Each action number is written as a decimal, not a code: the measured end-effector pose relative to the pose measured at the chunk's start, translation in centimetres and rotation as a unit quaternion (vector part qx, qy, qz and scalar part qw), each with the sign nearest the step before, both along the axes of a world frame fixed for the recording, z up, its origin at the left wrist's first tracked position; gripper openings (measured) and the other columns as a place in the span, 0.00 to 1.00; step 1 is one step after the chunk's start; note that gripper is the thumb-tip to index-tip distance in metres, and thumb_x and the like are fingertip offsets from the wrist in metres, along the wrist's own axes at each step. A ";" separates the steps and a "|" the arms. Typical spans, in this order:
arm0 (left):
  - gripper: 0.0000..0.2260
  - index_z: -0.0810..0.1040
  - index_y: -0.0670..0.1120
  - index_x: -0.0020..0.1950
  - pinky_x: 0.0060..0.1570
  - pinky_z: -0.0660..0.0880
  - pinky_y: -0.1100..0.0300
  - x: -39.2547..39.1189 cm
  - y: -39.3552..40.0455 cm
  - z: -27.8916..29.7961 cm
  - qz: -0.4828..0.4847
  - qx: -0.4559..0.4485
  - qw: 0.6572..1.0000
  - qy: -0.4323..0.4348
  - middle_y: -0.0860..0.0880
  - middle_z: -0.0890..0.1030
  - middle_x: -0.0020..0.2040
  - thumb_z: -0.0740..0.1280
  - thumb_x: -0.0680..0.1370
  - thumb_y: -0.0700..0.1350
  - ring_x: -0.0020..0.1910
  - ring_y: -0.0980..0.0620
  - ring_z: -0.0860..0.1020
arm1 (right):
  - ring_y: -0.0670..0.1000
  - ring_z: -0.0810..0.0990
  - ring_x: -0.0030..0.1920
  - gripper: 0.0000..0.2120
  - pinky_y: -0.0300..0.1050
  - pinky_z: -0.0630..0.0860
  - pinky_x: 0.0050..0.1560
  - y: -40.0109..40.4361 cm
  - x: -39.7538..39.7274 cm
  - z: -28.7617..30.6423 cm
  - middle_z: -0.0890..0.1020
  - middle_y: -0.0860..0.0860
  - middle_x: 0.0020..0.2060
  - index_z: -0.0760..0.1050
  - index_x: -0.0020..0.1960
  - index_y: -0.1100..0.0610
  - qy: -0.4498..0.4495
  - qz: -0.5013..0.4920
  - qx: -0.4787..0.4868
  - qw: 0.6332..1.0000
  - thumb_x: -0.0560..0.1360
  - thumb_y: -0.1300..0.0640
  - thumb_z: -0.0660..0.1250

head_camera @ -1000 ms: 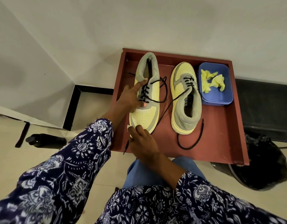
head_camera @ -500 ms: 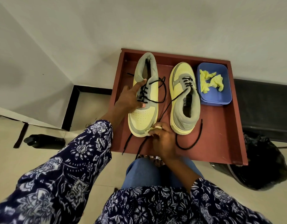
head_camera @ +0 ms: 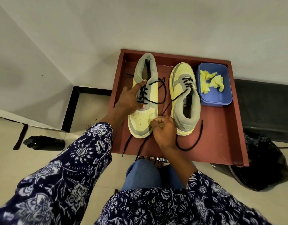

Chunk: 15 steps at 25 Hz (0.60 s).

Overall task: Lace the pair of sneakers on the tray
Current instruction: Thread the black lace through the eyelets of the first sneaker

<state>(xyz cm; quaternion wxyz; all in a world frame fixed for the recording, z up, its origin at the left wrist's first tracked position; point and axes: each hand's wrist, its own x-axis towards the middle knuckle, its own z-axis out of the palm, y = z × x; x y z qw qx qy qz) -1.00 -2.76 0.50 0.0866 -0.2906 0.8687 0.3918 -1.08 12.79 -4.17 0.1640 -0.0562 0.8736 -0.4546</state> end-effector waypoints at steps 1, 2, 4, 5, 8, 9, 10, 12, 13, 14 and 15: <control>0.38 0.55 0.61 0.73 0.63 0.68 0.51 0.0 0.0 0.0 0.001 0.000 1.000 0.001 0.42 0.63 0.66 0.72 0.72 0.41 0.64 0.42 0.67 | 0.46 0.72 0.42 0.09 0.33 0.64 0.41 0.0 0.3 0.1 0.78 0.52 0.45 0.78 0.38 0.59 -0.013 -0.008 -0.009 1.000 0.72 0.54 0.69; 0.38 0.55 0.61 0.73 0.63 0.67 0.51 0.0 0.0 0.0 0.002 0.000 1.000 0.002 0.42 0.63 0.66 0.72 0.72 0.41 0.64 0.42 0.67 | 0.47 0.73 0.41 0.11 0.36 0.64 0.41 -0.1 0.5 0.1 0.77 0.51 0.43 0.76 0.37 0.59 -0.021 -0.014 -0.015 1.000 0.72 0.52 0.70; 0.38 0.55 0.61 0.73 0.64 0.67 0.51 0.0 0.1 -0.1 0.006 0.001 1.000 0.002 0.42 0.63 0.66 0.72 0.72 0.41 0.64 0.41 0.67 | 0.50 0.74 0.42 0.11 0.40 0.68 0.43 -0.5 0.9 0.1 0.75 0.50 0.41 0.74 0.39 0.58 -0.021 -0.023 -0.011 0.999 0.72 0.52 0.70; 0.38 0.55 0.62 0.73 0.64 0.67 0.50 0.0 0.1 -0.1 0.007 0.001 1.000 0.001 0.42 0.63 0.66 0.72 0.72 0.41 0.64 0.41 0.67 | 0.51 0.75 0.43 0.09 0.41 0.69 0.44 -0.7 1.0 0.1 0.76 0.50 0.42 0.74 0.41 0.58 -0.015 -0.033 -0.010 0.999 0.72 0.54 0.70; 0.38 0.55 0.62 0.73 0.64 0.67 0.49 -0.1 0.1 -0.2 0.007 -0.003 1.000 -0.002 0.42 0.63 0.67 0.72 0.72 0.41 0.65 0.41 0.67 | 0.51 0.75 0.47 0.09 0.32 0.65 0.44 -0.7 2.0 0.3 0.78 0.53 0.49 0.73 0.52 0.60 0.013 -0.059 -0.052 0.997 0.73 0.61 0.68; 0.38 0.55 0.62 0.73 0.64 0.67 0.49 -0.1 0.1 -0.2 0.007 -0.004 1.000 -0.003 0.42 0.63 0.67 0.72 0.72 0.41 0.65 0.41 0.67 | 0.50 0.74 0.48 0.11 0.29 0.64 0.45 -0.5 2.5 0.2 0.77 0.54 0.51 0.74 0.55 0.62 0.026 -0.061 -0.052 0.996 0.73 0.63 0.67; 0.38 0.55 0.62 0.73 0.64 0.67 0.49 -0.1 0.1 -0.2 0.007 -0.004 1.000 -0.003 0.42 0.63 0.66 0.72 0.72 0.41 0.65 0.41 0.67 | 0.49 0.73 0.50 0.12 0.28 0.64 0.47 -0.3 3.1 -0.2 0.75 0.54 0.53 0.75 0.56 0.63 0.030 -0.067 -0.049 0.996 0.73 0.63 0.67; 0.38 0.55 0.61 0.73 0.64 0.67 0.51 -0.1 0.0 -0.2 0.010 0.003 1.000 0.000 0.42 0.63 0.65 0.72 0.72 0.41 0.64 0.42 0.67 | 0.51 0.75 0.53 0.11 0.35 0.70 0.56 -0.3 4.0 -1.1 0.73 0.52 0.53 0.78 0.54 0.62 -0.015 -0.112 -0.064 0.992 0.72 0.63 0.69; 0.38 0.55 0.61 0.73 0.64 0.67 0.51 -0.1 0.0 -0.2 0.010 0.005 1.000 0.002 0.42 0.63 0.65 0.72 0.72 0.41 0.64 0.42 0.67 | 0.52 0.78 0.53 0.10 0.43 0.75 0.57 -0.3 4.2 -1.6 0.76 0.51 0.52 0.79 0.53 0.60 -0.051 -0.135 -0.091 0.985 0.72 0.62 0.70; 0.38 0.55 0.61 0.73 0.64 0.67 0.51 -0.1 0.1 -0.2 0.010 0.006 1.000 0.003 0.43 0.63 0.65 0.72 0.72 0.41 0.64 0.42 0.67 | 0.53 0.80 0.51 0.09 0.47 0.77 0.56 -0.4 4.4 -1.6 0.79 0.52 0.51 0.80 0.51 0.59 -0.071 -0.147 -0.112 0.980 0.71 0.62 0.70; 0.38 0.55 0.61 0.73 0.64 0.67 0.51 -0.1 0.1 -0.2 0.010 0.006 1.000 0.003 0.43 0.63 0.65 0.72 0.72 0.41 0.64 0.42 0.67 | 0.51 0.81 0.50 0.08 0.45 0.78 0.54 -0.4 4.6 -1.5 0.81 0.54 0.49 0.80 0.51 0.58 -0.081 -0.149 -0.127 0.977 0.72 0.63 0.70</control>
